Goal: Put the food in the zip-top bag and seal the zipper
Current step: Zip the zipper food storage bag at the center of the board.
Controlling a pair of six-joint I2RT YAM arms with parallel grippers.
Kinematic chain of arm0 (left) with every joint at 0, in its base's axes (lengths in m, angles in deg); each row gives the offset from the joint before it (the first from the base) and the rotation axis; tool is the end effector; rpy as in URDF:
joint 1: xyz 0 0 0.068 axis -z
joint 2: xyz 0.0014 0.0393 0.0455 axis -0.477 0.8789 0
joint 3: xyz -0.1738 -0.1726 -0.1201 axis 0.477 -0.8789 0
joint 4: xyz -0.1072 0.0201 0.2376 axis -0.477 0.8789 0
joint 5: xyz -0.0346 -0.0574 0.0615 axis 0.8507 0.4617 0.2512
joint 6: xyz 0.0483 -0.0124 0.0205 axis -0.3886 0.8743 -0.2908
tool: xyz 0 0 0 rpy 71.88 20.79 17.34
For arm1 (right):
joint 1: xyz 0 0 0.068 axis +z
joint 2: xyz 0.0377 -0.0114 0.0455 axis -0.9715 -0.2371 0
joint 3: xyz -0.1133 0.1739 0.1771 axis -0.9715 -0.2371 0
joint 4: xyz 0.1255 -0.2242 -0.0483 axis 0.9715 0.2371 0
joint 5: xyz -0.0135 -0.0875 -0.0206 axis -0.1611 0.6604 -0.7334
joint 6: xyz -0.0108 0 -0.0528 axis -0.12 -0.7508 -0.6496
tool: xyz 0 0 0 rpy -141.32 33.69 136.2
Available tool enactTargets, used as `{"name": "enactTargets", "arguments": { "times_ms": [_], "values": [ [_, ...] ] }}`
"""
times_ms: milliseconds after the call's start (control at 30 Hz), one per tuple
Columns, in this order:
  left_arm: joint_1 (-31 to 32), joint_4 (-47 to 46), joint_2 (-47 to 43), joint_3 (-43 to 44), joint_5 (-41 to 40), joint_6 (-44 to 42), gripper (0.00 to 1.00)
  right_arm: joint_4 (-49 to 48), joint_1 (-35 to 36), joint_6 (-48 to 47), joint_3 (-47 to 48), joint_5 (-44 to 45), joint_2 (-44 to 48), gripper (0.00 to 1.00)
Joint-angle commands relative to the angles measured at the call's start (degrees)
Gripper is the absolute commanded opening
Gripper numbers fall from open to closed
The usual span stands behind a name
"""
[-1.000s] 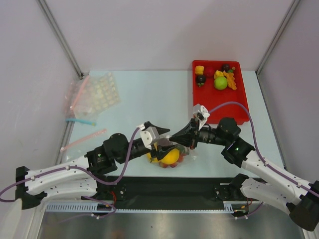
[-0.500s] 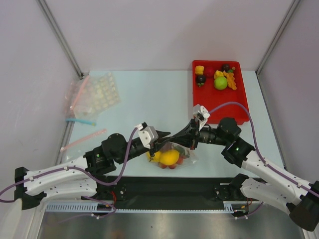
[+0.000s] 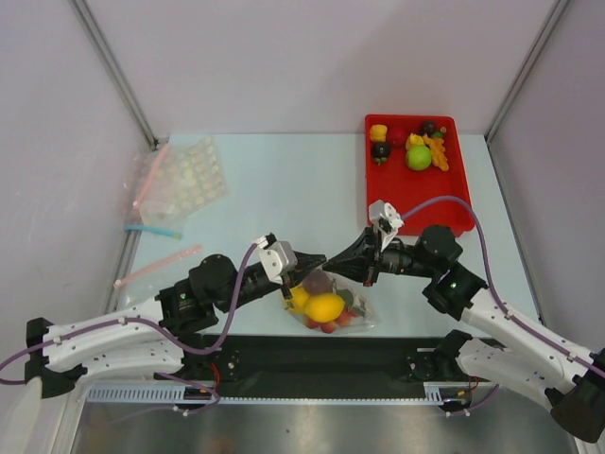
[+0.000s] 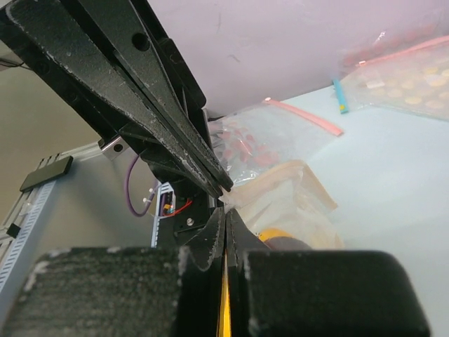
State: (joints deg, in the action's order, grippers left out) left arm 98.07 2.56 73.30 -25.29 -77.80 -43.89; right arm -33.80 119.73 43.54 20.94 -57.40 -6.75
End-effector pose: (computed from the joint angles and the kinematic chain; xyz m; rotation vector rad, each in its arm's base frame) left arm 0.0708 -0.1809 0.3588 0.9080 1.2761 -0.8018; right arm 0.1287 0.1535 0.3354 -0.9691 1.3460 1.3219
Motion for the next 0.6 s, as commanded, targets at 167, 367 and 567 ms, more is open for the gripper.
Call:
{"name": "enactTargets", "arguments": {
  "times_ms": [167,367,567],
  "values": [
    [0.29,1.73,-1.50,2.63,2.72,2.24,0.00,-4.80,0.33,-3.09,0.74,-2.36,2.83,0.02],
    [1.52,3.14,-1.15,4.04,2.73,2.59,0.00,-4.45,0.50,-4.76,0.57,-3.14,2.83,0.09],
    [1.87,3.58,-0.97,4.31,2.20,2.68,0.00,-2.78,2.35,-7.39,0.83,-1.05,2.65,0.22]
  ]
}}
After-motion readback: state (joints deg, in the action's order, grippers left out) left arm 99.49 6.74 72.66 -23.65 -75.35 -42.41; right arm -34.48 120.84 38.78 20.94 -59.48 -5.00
